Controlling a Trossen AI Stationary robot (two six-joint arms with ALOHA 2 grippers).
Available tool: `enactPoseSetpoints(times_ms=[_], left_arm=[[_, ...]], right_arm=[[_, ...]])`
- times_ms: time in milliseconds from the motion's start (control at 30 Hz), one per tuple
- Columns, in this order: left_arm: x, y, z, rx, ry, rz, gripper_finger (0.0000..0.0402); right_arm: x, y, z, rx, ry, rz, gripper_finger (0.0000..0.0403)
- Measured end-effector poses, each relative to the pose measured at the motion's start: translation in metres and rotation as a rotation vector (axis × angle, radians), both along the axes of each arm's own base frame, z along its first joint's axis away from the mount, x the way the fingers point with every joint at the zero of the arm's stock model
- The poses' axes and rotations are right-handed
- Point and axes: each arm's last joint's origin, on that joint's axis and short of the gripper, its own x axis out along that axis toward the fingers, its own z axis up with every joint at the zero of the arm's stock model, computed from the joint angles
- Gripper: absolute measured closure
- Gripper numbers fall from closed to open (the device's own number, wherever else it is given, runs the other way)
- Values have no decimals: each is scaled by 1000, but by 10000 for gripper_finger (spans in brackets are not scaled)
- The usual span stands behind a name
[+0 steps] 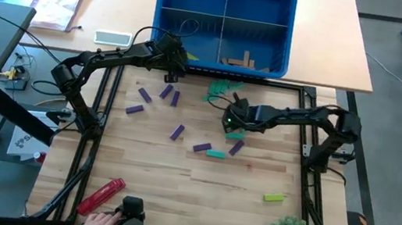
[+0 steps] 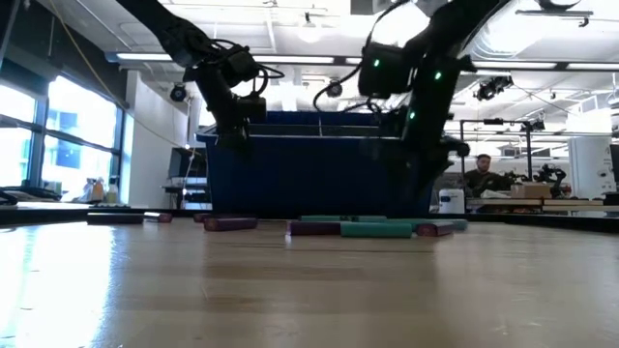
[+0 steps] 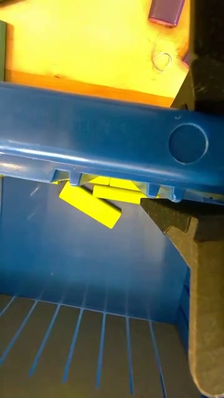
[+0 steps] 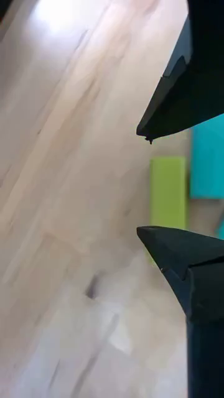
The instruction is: Sort blocks
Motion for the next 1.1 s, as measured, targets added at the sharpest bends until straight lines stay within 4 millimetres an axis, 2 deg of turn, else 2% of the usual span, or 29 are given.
enactPoseSetpoints(times_ms=[133, 200, 400, 633, 700, 867, 1100], left_arm=[[0, 0, 0, 0, -1, -1, 321], [0, 0, 0, 0, -1, -1, 321], [0, 0, 0, -1, -1, -2, 321], [0, 0, 0, 1, -4, -2, 321], [1, 0, 1, 6, -9, -2, 321], [1, 0, 1, 11, -8, -9, 321], [1, 0, 1, 11, -7, -10, 322]], right_arm=[[-1, 5, 9, -1, -90, -97, 172], [4, 4, 10, 32, -126, -51, 172], [8, 5, -2, 83, 50, 357, 172], [4, -10, 3, 69, 290, 911, 172], [-2, -18, 2, 85, 353, 1019, 172], [-9, -39, -6, 139, 373, 1108, 172], [-7, -41, -27, 251, 355, 1170, 172]])
